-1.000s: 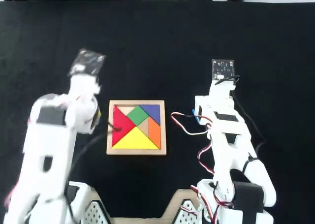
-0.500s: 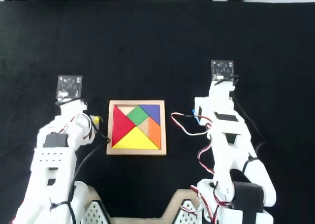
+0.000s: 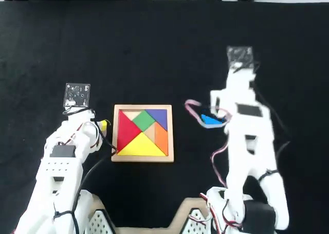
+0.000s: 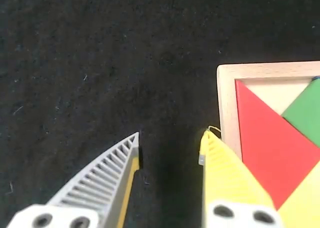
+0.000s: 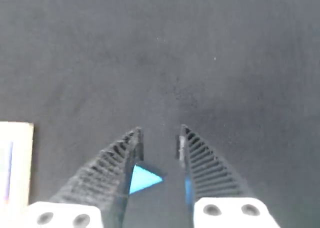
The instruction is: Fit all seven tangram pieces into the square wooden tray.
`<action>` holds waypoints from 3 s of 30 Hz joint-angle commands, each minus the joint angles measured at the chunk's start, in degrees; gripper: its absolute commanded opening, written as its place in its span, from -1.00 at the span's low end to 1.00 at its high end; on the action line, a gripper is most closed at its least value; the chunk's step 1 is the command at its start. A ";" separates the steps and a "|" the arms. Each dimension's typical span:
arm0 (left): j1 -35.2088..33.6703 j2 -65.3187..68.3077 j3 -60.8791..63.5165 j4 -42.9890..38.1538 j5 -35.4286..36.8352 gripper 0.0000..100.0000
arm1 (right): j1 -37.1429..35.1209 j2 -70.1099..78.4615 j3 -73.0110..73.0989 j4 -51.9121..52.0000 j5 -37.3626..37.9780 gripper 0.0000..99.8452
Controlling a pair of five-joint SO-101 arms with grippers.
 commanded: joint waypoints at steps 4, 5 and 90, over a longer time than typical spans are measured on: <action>0.84 0.09 -0.31 -0.70 0.00 -0.60 | -0.44 12.79 -27.21 27.96 36.57 -0.75; 0.92 0.09 -0.22 -0.70 0.00 -0.60 | -0.44 15.25 -28.18 29.19 40.35 -0.75; 1.10 0.18 -0.40 -0.79 0.00 -0.60 | -4.13 40.75 -29.23 25.67 59.60 -0.46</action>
